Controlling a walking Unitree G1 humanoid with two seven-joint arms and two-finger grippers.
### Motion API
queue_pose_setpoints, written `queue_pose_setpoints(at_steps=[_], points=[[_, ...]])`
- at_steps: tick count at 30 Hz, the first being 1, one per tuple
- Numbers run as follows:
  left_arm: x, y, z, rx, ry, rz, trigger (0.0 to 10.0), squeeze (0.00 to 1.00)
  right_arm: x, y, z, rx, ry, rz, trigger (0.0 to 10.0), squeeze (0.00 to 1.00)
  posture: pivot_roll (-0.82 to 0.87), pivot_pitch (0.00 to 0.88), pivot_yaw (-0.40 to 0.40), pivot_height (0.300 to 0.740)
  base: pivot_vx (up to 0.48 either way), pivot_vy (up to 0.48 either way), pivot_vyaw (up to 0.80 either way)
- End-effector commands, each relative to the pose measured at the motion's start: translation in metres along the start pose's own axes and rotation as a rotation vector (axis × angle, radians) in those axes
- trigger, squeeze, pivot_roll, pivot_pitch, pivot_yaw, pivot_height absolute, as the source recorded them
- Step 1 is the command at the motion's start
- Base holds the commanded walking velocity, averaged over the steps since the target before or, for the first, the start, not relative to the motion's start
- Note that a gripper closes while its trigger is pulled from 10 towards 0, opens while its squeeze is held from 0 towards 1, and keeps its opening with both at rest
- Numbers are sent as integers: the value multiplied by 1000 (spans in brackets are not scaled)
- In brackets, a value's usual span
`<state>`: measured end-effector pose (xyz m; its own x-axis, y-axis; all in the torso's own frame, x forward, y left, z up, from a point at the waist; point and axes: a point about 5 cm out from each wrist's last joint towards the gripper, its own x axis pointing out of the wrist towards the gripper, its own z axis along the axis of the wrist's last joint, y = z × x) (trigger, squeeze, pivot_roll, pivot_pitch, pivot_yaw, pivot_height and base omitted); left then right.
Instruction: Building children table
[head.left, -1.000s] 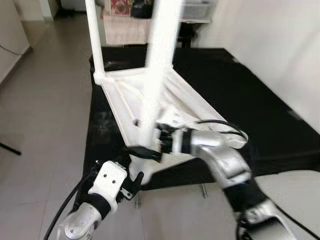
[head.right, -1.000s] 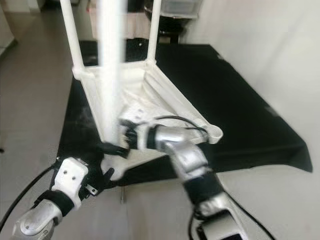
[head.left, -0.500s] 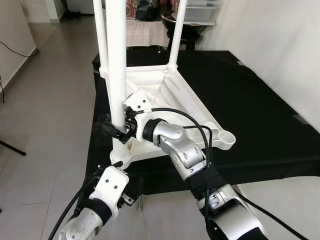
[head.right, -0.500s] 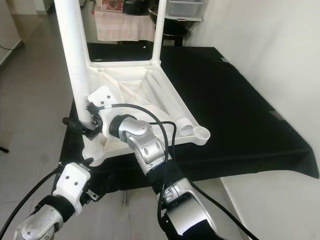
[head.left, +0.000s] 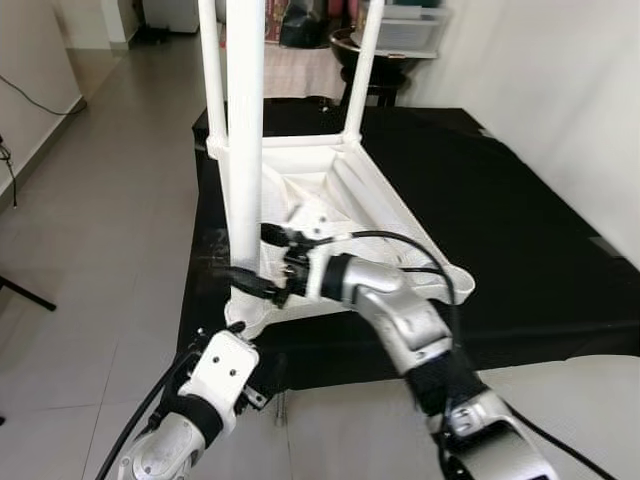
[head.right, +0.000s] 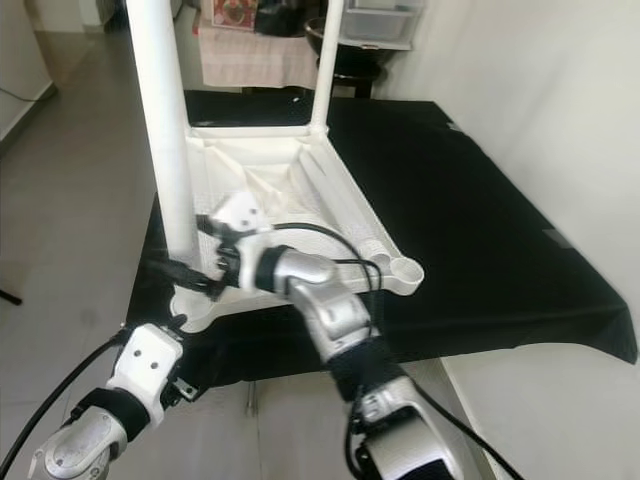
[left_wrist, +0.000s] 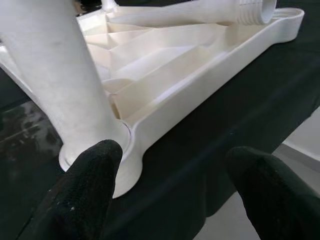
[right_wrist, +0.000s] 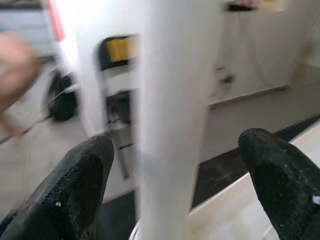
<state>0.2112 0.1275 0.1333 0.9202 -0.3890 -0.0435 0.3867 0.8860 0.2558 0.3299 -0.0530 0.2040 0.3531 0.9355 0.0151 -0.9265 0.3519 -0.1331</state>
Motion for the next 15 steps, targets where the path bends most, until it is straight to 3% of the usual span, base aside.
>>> queue_pose_setpoints(at_steps=[1, 3, 6, 7, 10, 14, 15], points=[[0, 2, -2, 19, 11, -6, 10000, 0, -19, -3, -3, -12, 6, 31, 10000, 0, -206, 30, -91, 740, 0, 0, 0], [0, 2, -2, 19, 11, -6, 10000, 0, -19, -3, -3, -12, 6, 31, 10000, 0, -206, 30, -91, 740, 0, 0, 0], [1, 6, -2, 30, 9, 20, 10000, 0, -51, -15, -16, -29, 98, -11, 10000, 0, -212, 28, -84, 740, 0, 0, 0], [1, 6, -2, 30, 9, 20, 10000, 0, -51, -15, -16, -29, 98, -11, 10000, 0, -212, 28, -84, 740, 0, 0, 0], [3, 13, -1, 8, 8, 80, 10000, 0, -79, -30, -26, -43, 179, -134, 10000, 0, -219, 27, -76, 740, 0, 0, 0], [3, 15, -3, 5, 18, 84, 10000, 0, -87, -36, -32, -29, 198, -224, 10000, 0, -223, 26, -73, 740, 0, 0, 0], [4, 15, -3, -15, 20, 81, 10000, 0, -88, -36, -37, -3, 194, -296, 10000, 0, -230, 26, -70, 740, 0, -461, 0]])
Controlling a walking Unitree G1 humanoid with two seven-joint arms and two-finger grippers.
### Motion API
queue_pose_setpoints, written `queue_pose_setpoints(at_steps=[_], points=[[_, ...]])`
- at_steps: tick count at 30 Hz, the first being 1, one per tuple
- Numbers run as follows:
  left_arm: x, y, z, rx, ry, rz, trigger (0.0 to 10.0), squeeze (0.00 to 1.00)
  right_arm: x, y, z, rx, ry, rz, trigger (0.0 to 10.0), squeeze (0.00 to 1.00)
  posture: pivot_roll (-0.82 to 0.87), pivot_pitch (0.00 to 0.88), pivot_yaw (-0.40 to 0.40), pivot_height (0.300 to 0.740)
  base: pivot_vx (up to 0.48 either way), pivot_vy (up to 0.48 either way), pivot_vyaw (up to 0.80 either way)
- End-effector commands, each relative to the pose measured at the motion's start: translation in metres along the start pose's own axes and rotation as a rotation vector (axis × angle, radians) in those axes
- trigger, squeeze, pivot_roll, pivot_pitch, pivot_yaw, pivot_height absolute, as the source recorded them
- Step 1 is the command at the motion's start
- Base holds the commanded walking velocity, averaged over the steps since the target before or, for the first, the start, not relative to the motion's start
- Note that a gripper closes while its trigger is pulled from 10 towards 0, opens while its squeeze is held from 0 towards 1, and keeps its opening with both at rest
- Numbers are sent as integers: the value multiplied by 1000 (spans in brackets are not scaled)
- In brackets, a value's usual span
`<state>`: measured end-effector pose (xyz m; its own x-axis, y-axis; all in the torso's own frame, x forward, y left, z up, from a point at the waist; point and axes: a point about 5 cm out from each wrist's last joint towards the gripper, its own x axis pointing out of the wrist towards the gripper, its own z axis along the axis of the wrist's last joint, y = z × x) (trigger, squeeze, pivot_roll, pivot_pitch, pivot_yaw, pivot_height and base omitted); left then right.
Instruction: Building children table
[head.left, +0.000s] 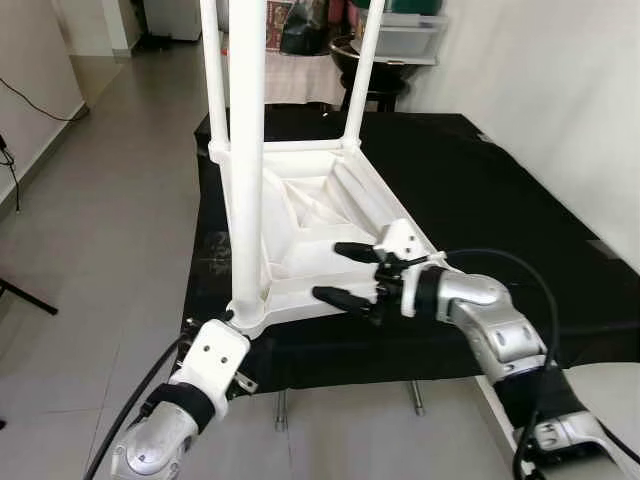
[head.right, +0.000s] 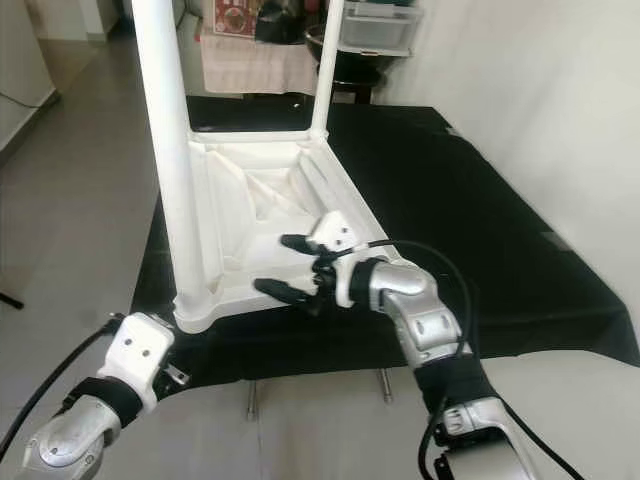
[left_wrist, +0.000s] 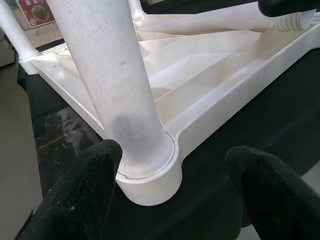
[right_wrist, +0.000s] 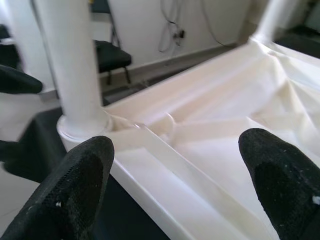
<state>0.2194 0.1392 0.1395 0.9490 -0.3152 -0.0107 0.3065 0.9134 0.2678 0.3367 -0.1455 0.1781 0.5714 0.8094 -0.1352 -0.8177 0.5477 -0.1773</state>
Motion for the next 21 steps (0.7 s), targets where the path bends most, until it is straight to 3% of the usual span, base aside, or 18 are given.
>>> queue_pose_setpoints(at_steps=[1, 3, 7, 15, 21], points=[[2, -1, -6, -35, 32, -9, 10000, 0, 0, -1, -13, 59, 9, -140, 10000, 0, -234, 26, -69, 740, 0, -461, 0], [2, -2, -5, -46, 27, -18, 10000, 0, 5, 5, -22, 78, 7, -243, 10000, 0, -238, 25, -67, 740, 0, -461, 0], [3, -4, -2, -60, 12, -29, 10000, 0, 10, 16, -29, 123, -21, -314, 10000, 0, -237, 28, -64, 740, 0, -461, 0], [4, -8, -1, -76, 7, -64, 10000, 0, 27, 43, -25, 163, -127, -206, 10000, 0, -239, 29, -62, 740, 0, -462, 0], [4, -4, -2, -71, 9, -17, 10000, 0, 32, 43, -25, 153, -121, -245, 10000, 0, -226, 29, -64, 740, 0, -386, 0]])
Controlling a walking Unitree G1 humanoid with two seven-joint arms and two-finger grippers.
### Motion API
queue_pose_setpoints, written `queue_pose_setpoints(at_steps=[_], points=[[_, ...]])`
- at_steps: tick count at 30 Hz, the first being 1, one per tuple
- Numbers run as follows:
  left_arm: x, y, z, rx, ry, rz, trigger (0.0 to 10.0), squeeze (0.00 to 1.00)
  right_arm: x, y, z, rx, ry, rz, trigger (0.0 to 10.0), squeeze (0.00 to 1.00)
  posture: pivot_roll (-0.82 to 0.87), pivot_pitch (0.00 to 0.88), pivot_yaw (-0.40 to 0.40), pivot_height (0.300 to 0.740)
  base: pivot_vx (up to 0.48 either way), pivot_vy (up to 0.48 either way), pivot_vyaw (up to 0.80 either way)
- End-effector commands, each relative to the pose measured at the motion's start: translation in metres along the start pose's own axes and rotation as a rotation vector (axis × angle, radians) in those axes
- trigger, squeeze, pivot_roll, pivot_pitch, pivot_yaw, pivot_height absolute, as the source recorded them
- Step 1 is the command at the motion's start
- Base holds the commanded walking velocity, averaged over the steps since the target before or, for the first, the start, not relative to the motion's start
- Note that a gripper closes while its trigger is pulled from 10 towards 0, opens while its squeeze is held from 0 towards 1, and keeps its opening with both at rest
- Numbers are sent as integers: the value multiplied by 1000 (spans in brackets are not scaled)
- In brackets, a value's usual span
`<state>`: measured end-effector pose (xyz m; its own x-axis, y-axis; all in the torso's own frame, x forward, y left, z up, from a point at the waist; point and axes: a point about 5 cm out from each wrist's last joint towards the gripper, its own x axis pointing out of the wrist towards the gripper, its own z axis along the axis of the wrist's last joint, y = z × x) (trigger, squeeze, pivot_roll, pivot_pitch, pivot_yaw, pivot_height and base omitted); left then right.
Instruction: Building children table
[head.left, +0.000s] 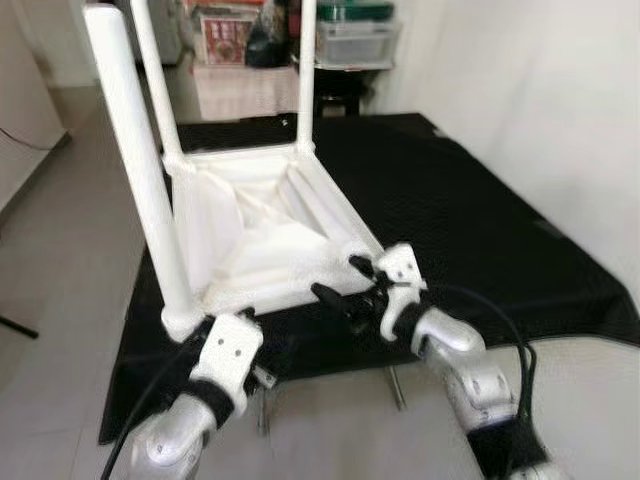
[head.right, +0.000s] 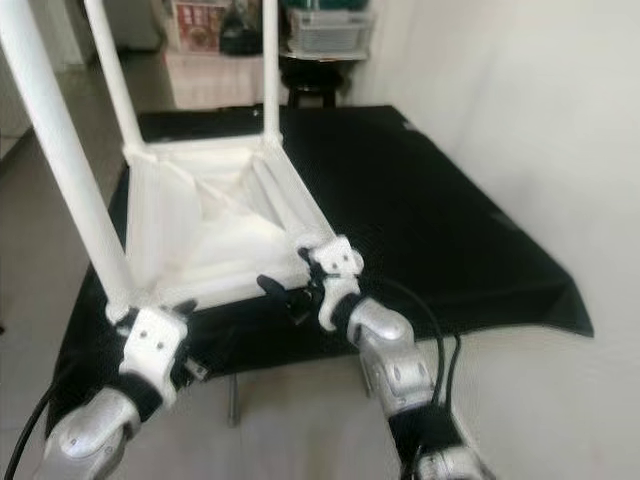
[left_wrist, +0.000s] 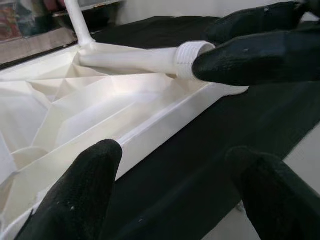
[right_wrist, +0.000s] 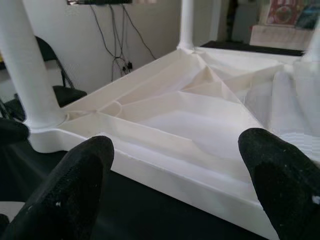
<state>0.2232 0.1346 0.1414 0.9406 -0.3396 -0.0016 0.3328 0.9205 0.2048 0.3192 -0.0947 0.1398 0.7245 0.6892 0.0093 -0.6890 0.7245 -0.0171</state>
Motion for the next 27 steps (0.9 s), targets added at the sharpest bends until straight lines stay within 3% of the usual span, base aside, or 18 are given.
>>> queue_pose_setpoints(at_steps=[1, 4, 10, 17, 23, 24, 25, 26, 27], points=[[-1, 1, -5, -4, 22, 26, 10000, 0, -3, -6, 2, -30, -4, -44, 10000, 0, -226, 29, -64, 740, 0, 0, 0], [-1, 3, -5, -1, 19, 51, 10000, 0, -1, -5, 4, -47, -11, -45, 10000, 0, -227, 32, -63, 740, 0, 0, 0], [-7, 15, -6, -7, 20, 195, 10000, 0, 2, 2, 4, -123, -1, 0, 10000, 0, -230, 33, -67, 740, 0, 0, 800], [-10, 19, -13, -18, 40, 225, 10000, 0, 3, -1, 4, -99, -10, -41, 10000, 0, -234, 34, -69, 740, 0, 0, 750], [-6, 20, -13, -25, 36, 215, 10000, 0, 4, -12, 4, -112, 11, -146, 10000, 0, -228, 32, -70, 740, 0, 0, 0], [-5, 20, -13, -24, 33, 209, 10000, 0, 4, -16, 6, -125, 10, -163, 10000, 0, -228, 30, -77, 740, 0, 0, 0], [-4, 19, -12, -29, 27, 195, 10000, 0, 3, -21, 10, -221, 16, -160, 10000, 0, -228, 30, -77, 740, 0, 0, 0], [-4, 19, -12, -29, 27, 195, 10000, 0, 3, -21, 10, -221, 16, -160, 10000, 0, -228, 30, -77, 740, 0, 0, 0], [-3, 18, -12, -34, 25, 190, 10000, 0, 2, -23, 13, -278, 24, -151, 10000, 0, -228, 32, -80, 740, 0, 0, 0]])
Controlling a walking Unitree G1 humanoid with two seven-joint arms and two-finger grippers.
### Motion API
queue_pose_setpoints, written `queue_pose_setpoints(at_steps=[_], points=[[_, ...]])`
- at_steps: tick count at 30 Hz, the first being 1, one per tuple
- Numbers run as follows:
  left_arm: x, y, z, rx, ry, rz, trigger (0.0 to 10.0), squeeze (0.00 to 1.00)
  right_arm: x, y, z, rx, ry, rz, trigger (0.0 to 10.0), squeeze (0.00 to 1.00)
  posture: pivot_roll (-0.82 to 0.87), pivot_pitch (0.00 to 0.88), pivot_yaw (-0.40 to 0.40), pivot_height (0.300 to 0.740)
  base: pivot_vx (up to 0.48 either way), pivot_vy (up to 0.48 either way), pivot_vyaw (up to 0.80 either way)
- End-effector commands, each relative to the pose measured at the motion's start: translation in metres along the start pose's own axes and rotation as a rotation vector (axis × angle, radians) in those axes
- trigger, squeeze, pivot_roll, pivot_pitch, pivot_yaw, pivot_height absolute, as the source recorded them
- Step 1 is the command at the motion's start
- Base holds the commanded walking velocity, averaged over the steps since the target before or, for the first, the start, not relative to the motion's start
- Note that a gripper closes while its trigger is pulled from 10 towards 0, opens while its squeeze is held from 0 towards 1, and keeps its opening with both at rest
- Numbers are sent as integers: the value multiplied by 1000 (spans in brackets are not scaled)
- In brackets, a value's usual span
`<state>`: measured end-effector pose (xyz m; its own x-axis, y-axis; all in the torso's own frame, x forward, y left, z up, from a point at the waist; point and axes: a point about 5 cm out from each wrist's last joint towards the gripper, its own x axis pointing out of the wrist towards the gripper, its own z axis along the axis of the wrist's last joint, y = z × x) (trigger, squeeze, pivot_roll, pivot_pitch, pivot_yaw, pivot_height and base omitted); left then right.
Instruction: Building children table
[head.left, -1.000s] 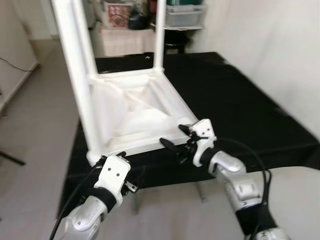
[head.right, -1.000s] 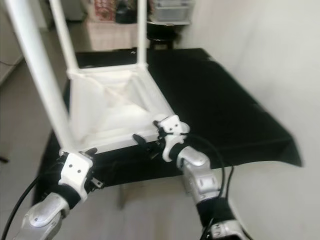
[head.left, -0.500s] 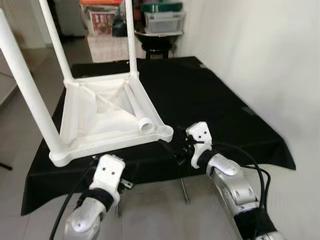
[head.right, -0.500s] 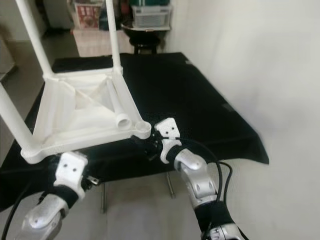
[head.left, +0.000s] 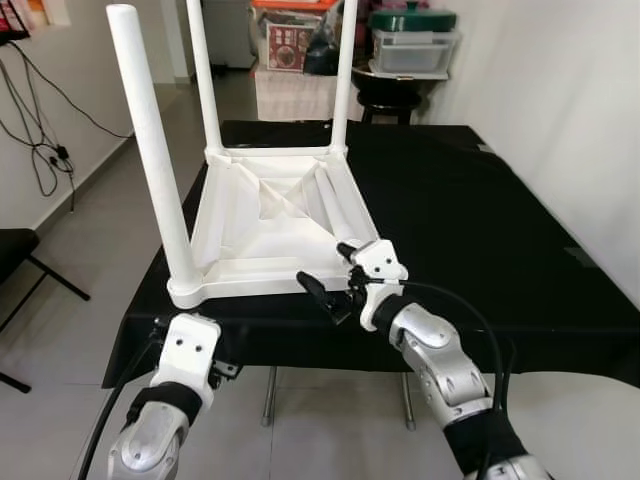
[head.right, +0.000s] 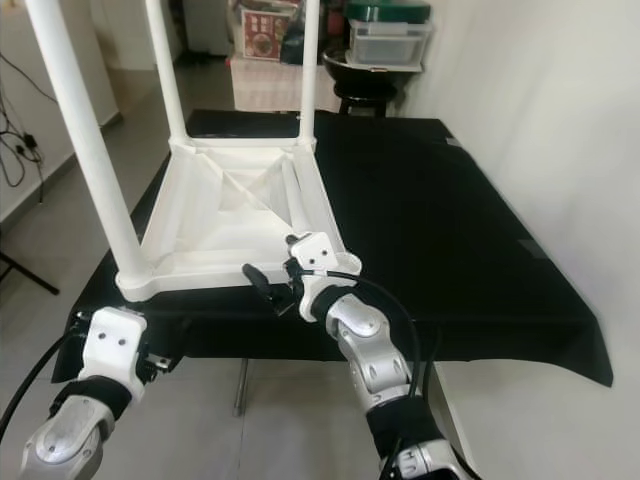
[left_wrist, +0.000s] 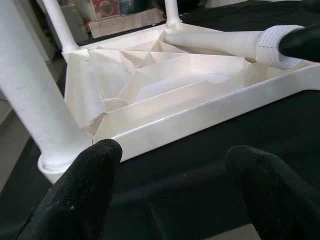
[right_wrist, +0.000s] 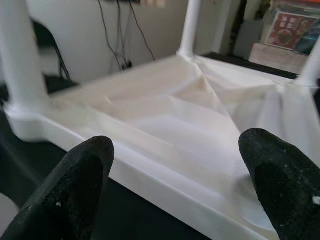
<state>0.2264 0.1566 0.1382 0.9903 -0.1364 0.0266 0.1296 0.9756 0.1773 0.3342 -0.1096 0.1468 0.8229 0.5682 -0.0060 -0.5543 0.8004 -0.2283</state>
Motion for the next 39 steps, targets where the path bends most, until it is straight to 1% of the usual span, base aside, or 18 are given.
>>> queue_pose_setpoints(at_steps=[1, 3, 4, 5, 6, 8, 10, 11, 14, 16, 18, 27, 31, 33, 34, 36, 37, 39], points=[[1, -3, -4, -10, 13, -25, 10000, 0, 2, -5, 6, -99, -14, 6, 10000, 0, -228, 32, -80, 740, 0, 0, 0], [1, -3, -4, -12, 12, -26, 10000, 0, 2, -5, 7, -115, -12, 9, 10000, 0, -228, 32, -80, 740, 0, 0, 0], [2, -4, -3, -14, 7, -39, 10000, 0, 3, -13, 11, -246, 12, 19, 10000, 0, -232, 38, -80, 740, 0, 0, 0], [2, -4, -3, -14, 7, -39, 10000, 0, 3, -13, 11, -246, 12, 19, 10000, 0, -232, 38, -80, 740, 0, 0, 0], [2, -5, -2, -14, 1, -55, 10000, 0, 6, -26, 17, -446, 56, 37, 10000, 0, -231, 44, -82, 740, 0, 0, 0], [2, -5, -2, -14, 1, -55, 10000, 0, 6, -26, 17, -446, 56, 37, 10000, 0, -231, 44, -82, 740, 0, 0, 0], [2, -6, -1, -14, -1, -59, 10000, 0, 11, -35, 23, -548, 92, 36, 10000, 0, -229, 49, -86, 740, 0, 0, 0], [2, -6, -1, -14, -1, -59, 10000, 0, 11, -35, 23, -548, 92, 36, 10000, 0, -229, 49, -86, 740, 0, 0, 0], [0, -7, 0, -13, -2, -57, 10000, 0, 23, -33, 28, -641, 109, 65, 10000, 0, -224, 60, -91, 740, 0, 0, 0], [-1, -7, 0, -13, -2, -57, 10000, 0, 26, -32, 29, -653, 110, 68, 10000, 0, -224, 60, -91, 740, 0, 0, 0], [-2, -8, 1, -14, -1, -55, 10000, 0, 34, -30, 25, -695, 158, 70, 10000, 0, -213, 73, -96, 740, 0, 0, 0], [-11, -10, 3, -22, 4, -46, 10000, 0, 39, -36, 12, -789, 258, 73, 10000, 0, -204, 111, -102, 740, 0, 0, 0], [-14, -10, 5, -24, 7, -47, 10000, 0, 38, -42, 12, -789, 272, 74, 10000, 0, -198, 129, -102, 740, 0, 0, 0], [-16, -10, 5, -25, 9, -48, 10000, 0, 38, -46, 15, -776, 265, 71, 10000, 0, -199, 133, -101, 740, 0, 0, 0], [-18, -10, 6, -28, 14, -49, 10000, 0, 38, -47, 24, -665, 199, 127, 10000, 0, -200, 143, -98, 740, 0, 0, 0], [-18, -10, 6, -28, 14, -49, 10000, 0, 38, -47, 24, -665, 199, 127, 10000, 0, -200, 143, -98, 740, 0, 0, 0], [-19, -10, 6, -29, 15, -50, 10000, 0, 38, -46, 29, -609, 162, 158, 10000, 0, -200, 143, -98, 740, 0, 0, 0], [-20, -10, 6, -29, 17, -52, 10000, 0, 37, -46, 32, -588, 143, 194, 10000, 0, -201, 147, -95, 740, 0, 0, 0]])
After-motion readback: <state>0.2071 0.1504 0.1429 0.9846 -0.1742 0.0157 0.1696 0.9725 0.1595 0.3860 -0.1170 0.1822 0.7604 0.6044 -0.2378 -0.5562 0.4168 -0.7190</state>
